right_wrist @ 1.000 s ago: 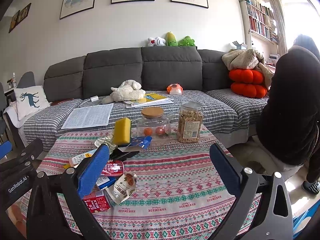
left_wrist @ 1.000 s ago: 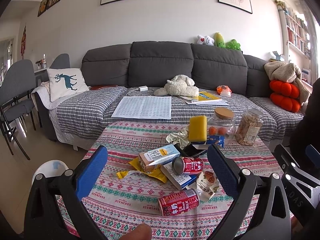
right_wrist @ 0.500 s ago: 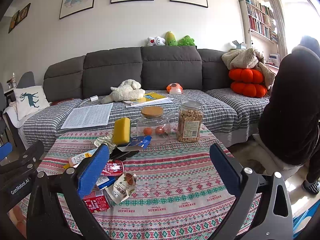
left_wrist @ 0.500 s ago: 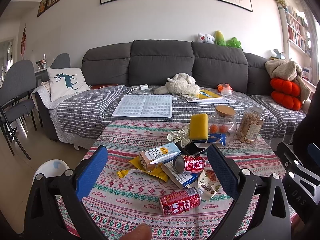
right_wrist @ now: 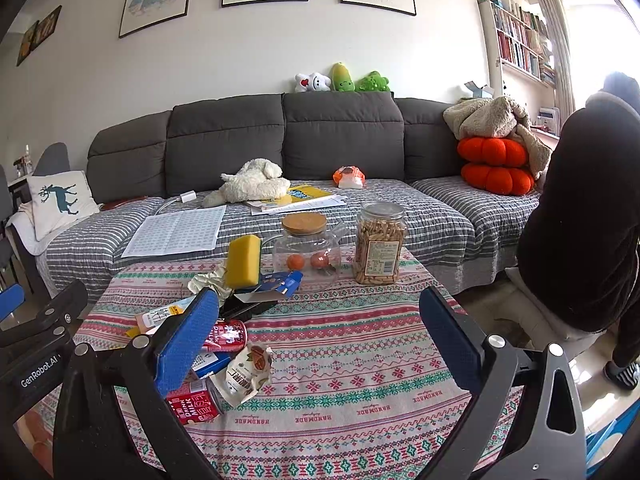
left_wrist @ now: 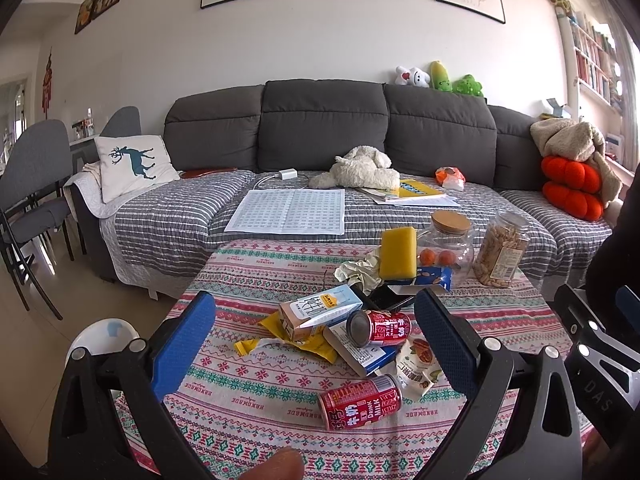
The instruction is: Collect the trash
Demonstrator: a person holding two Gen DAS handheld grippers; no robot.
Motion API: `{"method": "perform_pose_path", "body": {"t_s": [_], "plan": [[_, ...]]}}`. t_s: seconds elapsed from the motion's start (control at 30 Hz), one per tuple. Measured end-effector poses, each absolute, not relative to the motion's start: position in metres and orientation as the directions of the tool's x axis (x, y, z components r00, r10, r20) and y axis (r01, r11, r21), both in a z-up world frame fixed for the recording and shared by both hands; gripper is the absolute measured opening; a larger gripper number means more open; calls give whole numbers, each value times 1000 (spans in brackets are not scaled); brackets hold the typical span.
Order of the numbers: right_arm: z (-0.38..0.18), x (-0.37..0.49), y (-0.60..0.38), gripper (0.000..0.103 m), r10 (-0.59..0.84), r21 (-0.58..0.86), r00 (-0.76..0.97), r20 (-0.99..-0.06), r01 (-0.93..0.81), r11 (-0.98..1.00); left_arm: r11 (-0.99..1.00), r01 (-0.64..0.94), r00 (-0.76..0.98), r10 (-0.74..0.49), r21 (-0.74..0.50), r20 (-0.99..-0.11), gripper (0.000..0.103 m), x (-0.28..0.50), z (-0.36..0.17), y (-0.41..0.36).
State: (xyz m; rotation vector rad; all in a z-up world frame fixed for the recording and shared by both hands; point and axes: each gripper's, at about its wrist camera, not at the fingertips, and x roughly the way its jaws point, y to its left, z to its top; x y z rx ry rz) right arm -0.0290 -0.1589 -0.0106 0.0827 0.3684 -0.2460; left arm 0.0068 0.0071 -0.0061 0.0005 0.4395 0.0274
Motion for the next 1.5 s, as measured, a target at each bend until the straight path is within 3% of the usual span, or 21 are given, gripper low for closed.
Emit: {"method": "perform_pose_path", "body": {"t_s": [0.57, 0.8, 0.97, 1.03, 1.1, 1.17, 1.2, 1.3, 1.5], "plan": [[-18, -27, -163, 96, -213, 44, 901, -379, 248, 968, 999, -33, 897, 35, 13, -440, 97, 8, -12, 8], [-17, 11, -188, 96, 6, 263, 824, -567, 174, 949, 1000, -2, 866, 9, 14, -500, 97, 47, 17, 26], [1, 49, -196, 96, 96, 330, 788, -608, 141, 933, 993, 67, 860, -108, -100, -499, 97, 84, 54, 54], [-2, 61, -200, 96, 91, 339, 786, -612, 157, 928, 974, 138, 807, -216, -180, -550, 97, 105, 42, 59], [-13, 68, -205, 96, 90, 350, 774, -626, 177, 920, 950, 229, 612, -309, -211, -728, 97, 140, 0, 54], [-37, 74, -212, 96, 82, 355, 749, -657, 211, 911, 974, 174, 469, -213, -147, -857, 97, 165, -50, 53], [-53, 79, -215, 96, 74, 344, 717, -693, 239, 908, 983, 146, 451, -165, -110, -877, 97, 172, -68, 56], [-81, 93, -224, 96, 119, 368, 638, -760, 272, 889, 992, 128, 416, -48, 6, -908, 97, 191, -99, 58], [-94, 104, -232, 96, 184, 420, 593, -784, 289, 860, 960, 232, 409, 51, 158, -911, 97, 228, -102, 34]]}}
